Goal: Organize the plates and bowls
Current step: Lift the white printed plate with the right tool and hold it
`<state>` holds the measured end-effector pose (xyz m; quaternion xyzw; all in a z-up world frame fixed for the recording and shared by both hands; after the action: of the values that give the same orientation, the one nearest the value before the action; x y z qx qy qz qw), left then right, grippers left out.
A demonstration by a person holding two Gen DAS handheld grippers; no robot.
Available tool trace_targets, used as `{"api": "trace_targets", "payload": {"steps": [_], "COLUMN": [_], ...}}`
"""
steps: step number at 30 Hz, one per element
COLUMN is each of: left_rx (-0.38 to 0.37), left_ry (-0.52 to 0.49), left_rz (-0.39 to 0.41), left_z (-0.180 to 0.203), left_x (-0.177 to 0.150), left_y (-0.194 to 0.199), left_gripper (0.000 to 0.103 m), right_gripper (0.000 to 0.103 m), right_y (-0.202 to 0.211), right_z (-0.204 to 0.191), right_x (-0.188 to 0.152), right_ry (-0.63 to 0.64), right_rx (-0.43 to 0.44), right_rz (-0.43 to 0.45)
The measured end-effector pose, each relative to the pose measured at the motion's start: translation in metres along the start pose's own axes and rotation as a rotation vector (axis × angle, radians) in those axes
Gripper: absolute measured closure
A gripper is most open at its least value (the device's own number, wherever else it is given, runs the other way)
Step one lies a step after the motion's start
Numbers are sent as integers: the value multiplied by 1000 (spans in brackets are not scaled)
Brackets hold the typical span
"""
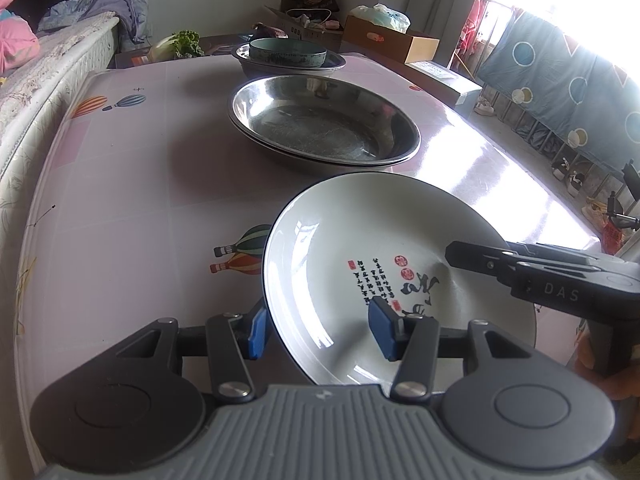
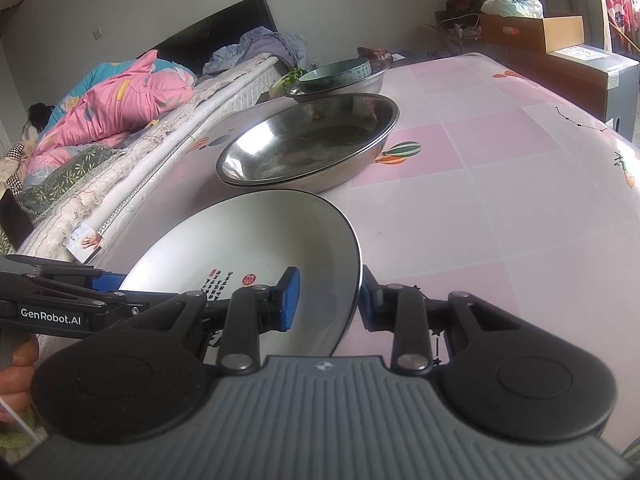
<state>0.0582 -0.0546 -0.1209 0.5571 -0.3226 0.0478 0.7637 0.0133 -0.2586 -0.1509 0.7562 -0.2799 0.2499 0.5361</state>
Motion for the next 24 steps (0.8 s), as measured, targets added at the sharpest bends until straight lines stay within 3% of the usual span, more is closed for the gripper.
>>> {"api": "trace_targets", "payload": {"steps": [24], "left_rx": [1], "left_ry": [-1], "left_rz": [0], "left_z": [0], "left_x": [0], "left_y": [-1], "left_gripper": [51], "right_gripper": [73], "right_y": [2], "right_z": [0], "right_x": [-1], "right_ry": [-6], "right_rx": [1], "right_rz": [3]}}
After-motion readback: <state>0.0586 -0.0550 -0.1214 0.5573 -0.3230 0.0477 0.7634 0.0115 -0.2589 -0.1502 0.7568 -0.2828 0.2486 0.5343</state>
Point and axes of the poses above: each gripper's, at about its wrist camera, not at the fingertips, and y roughly against the way its jaws point, z to its right, x to its top, the point moved 6 cm from there along -y, roughly the way its jaws point, and after that the axes turned 6 degrees about -z, right-handed, at the moved point
